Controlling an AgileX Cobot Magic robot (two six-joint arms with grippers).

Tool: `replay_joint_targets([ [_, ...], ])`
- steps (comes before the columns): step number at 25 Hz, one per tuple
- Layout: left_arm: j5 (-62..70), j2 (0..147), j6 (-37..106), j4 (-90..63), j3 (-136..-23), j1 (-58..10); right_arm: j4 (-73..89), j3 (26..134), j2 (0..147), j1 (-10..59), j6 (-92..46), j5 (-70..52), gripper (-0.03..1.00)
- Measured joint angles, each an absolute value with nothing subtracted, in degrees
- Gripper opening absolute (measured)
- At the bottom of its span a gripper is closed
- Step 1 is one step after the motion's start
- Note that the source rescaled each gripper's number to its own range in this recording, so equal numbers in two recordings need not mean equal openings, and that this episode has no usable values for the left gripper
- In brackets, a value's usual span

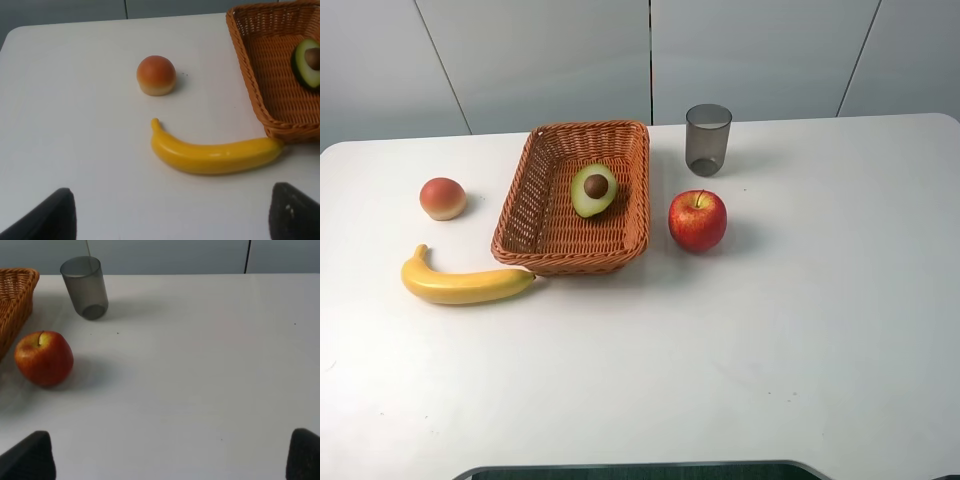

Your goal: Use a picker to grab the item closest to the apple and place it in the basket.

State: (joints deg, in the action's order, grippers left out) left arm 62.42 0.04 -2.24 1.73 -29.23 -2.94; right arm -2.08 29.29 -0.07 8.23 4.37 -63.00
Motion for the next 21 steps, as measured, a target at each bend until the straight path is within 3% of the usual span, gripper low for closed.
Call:
replay_joint_targets([
  [21,62.42,0.04,-2.24,1.73,-29.23,-2.94,-2.08,29.29,-0.07,8.23,4.48,-63.0,1.0],
])
